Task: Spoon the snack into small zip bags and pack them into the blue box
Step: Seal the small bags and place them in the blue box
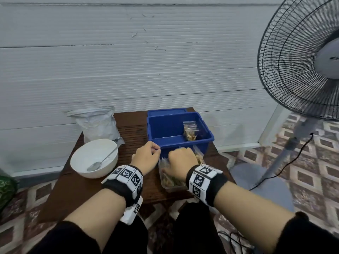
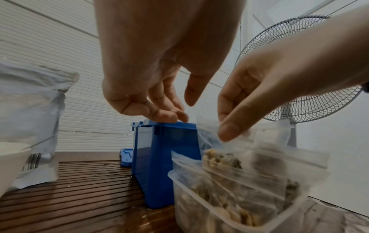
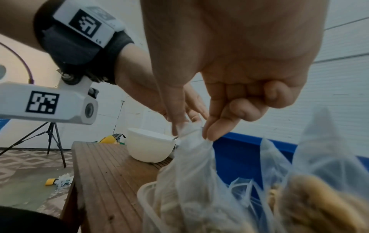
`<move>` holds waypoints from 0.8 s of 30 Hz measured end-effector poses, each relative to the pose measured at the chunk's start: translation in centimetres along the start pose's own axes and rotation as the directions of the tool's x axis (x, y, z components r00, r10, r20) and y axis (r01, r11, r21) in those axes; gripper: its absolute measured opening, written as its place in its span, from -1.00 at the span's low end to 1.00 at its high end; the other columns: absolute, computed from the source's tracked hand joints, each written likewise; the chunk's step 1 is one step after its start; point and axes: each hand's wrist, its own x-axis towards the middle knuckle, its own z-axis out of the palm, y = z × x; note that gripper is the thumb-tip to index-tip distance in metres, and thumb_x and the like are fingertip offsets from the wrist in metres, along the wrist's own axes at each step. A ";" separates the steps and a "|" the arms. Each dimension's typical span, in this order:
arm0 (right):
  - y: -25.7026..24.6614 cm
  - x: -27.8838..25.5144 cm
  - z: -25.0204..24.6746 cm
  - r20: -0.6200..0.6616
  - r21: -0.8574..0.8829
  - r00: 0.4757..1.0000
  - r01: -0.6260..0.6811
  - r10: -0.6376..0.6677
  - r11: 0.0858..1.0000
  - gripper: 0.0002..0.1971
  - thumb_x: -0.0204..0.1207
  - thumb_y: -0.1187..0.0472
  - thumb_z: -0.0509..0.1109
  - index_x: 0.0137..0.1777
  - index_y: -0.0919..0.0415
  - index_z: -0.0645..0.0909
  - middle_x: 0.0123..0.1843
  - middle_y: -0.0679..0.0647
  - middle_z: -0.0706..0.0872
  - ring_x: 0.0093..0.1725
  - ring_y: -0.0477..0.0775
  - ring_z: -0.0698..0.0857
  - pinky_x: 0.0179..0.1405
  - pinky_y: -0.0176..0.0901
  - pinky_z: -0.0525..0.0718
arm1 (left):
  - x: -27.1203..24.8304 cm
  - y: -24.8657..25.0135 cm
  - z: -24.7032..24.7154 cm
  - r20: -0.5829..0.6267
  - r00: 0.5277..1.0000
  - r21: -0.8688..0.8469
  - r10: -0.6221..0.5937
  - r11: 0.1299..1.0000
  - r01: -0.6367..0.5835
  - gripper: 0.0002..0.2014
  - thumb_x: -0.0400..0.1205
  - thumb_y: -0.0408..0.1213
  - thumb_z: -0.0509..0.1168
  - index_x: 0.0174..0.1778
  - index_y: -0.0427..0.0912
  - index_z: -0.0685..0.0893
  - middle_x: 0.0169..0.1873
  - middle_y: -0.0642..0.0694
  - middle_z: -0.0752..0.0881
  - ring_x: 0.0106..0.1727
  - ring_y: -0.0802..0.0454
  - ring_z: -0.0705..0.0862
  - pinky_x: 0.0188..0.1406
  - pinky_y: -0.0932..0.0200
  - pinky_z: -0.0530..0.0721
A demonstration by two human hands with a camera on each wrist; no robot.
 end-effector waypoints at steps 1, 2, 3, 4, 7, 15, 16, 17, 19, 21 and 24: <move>-0.2 -0.1 0.2 -0.018 0.013 1.000 -0.012 0.013 1.000 -0.66 0.64 -0.04 0.17 -0.07 0.21 0.64 -0.02 0.15 0.74 0.04 0.23 0.67 0.05 0.02 0.47 | -0.1 -0.1 0.1 0.009 1.000 -0.009 -0.001 1.000 0.001 -0.86 0.68 -0.13 0.25 -0.21 0.13 0.53 -0.20 0.12 0.67 0.08 -0.02 0.66 0.30 -0.10 0.55; -0.4 -0.2 0.4 -0.027 0.018 0.999 -0.020 0.021 1.000 -0.69 0.65 0.03 0.15 -0.02 0.22 0.64 0.03 0.16 0.74 0.08 0.24 0.67 0.09 0.03 0.47 | -0.2 -0.1 0.1 0.017 1.000 -0.016 -0.002 1.000 0.002 -0.87 0.67 -0.14 0.25 -0.20 0.12 0.55 -0.18 0.11 0.71 0.08 -0.01 0.67 0.31 -0.11 0.54; -0.4 -0.3 0.4 -0.030 0.020 0.999 -0.025 0.025 0.999 -0.70 0.65 0.07 0.14 0.00 0.22 0.64 0.05 0.16 0.74 0.09 0.24 0.66 0.11 0.04 0.46 | -0.3 -0.1 0.2 0.024 1.000 -0.020 0.000 1.000 0.001 -0.87 0.67 -0.15 0.25 -0.19 0.12 0.56 -0.18 0.13 0.72 0.08 0.01 0.68 0.32 -0.11 0.53; -0.4 -0.4 0.3 -0.036 0.022 0.999 -0.029 0.030 0.999 -0.72 0.65 0.09 0.14 0.01 0.22 0.63 0.06 0.16 0.73 0.10 0.23 0.66 0.13 0.04 0.46 | -0.4 -0.2 0.3 0.034 0.999 -0.021 0.006 1.000 -0.006 -0.87 0.67 -0.17 0.26 -0.18 0.14 0.57 -0.18 0.16 0.72 0.08 0.03 0.68 0.33 -0.10 0.53; 0.0 -0.3 -0.6 -0.051 0.038 0.997 -0.048 0.050 0.998 -0.74 0.64 0.10 0.16 0.05 0.24 0.61 0.09 0.18 0.72 0.13 0.25 0.65 0.13 0.02 0.47 | -0.6 -0.3 0.0 0.108 0.991 -0.048 0.081 0.996 -0.076 -0.77 0.68 -0.31 0.25 -0.07 0.20 0.62 -0.08 0.21 0.73 0.03 0.14 0.66 0.25 0.11 0.56; 2.1 1.1 -2.7 -0.062 0.059 0.996 -0.068 0.071 0.996 -0.84 0.56 0.15 0.27 0.02 0.20 0.60 0.02 0.15 0.72 0.07 0.24 0.65 0.07 0.02 0.48 | -0.4 0.9 -1.2 0.050 0.972 -0.153 0.231 0.963 -0.222 -0.85 0.59 -0.37 0.43 -0.18 0.01 0.69 -0.18 0.13 0.73 -0.11 0.22 0.67 -0.22 0.62 0.51; 2.3 1.3 -2.7 -0.059 0.081 0.995 -0.072 0.077 0.994 -0.84 0.56 0.15 0.27 0.05 0.18 0.61 0.03 0.14 0.72 0.08 0.23 0.64 0.08 0.03 0.48 | -0.3 1.0 -1.2 0.027 0.973 -0.150 0.228 0.964 -0.222 -0.84 0.57 -0.35 0.45 -0.22 0.01 0.68 -0.22 0.13 0.71 -0.14 0.24 0.65 -0.25 0.63 0.49; 2.6 1.4 -2.7 -0.050 0.111 0.996 -0.074 0.080 0.991 -0.83 0.57 0.15 0.27 0.07 0.16 0.61 0.05 0.12 0.72 0.10 0.22 0.63 0.10 0.04 0.48 | -0.2 1.1 -1.2 0.018 0.974 -0.149 0.225 0.964 -0.220 -0.85 0.57 -0.33 0.45 -0.25 0.01 0.67 -0.24 0.13 0.70 -0.17 0.26 0.63 -0.26 0.64 0.48; 2.9 1.6 -2.6 -0.029 0.181 0.996 -0.081 0.088 0.980 -0.85 0.60 0.15 0.26 0.08 0.13 0.61 0.09 0.11 0.71 0.14 0.20 0.61 0.17 0.07 0.47 | -0.1 1.1 -1.0 0.024 0.974 -0.146 0.225 0.965 -0.219 -0.87 0.58 -0.30 0.45 -0.24 -0.01 0.67 -0.24 0.13 0.70 -0.18 0.28 0.62 -0.27 0.64 0.46; 3.3 1.6 -2.5 -0.016 0.264 0.993 -0.107 0.115 0.959 -0.89 0.62 0.12 0.26 0.03 0.08 0.60 0.09 0.08 0.71 0.15 0.16 0.61 0.21 0.07 0.44 | 0.0 1.1 -0.8 0.020 0.972 -0.154 0.234 0.961 -0.228 -0.91 0.59 -0.28 0.43 -0.20 -0.03 0.69 -0.23 0.14 0.70 -0.16 0.30 0.61 -0.25 0.60 0.46; 4.0 1.6 -2.2 0.013 0.382 0.987 -0.150 0.158 0.912 -0.96 0.59 0.17 0.30 -0.06 0.01 0.58 0.07 0.03 0.73 0.14 0.12 0.63 0.24 0.04 0.46 | 0.1 0.9 -0.8 -0.020 0.969 -0.184 0.244 0.952 -0.244 -0.91 0.61 -0.30 0.40 -0.18 -0.04 0.69 -0.21 0.13 0.71 -0.14 0.29 0.62 -0.20 0.58 0.46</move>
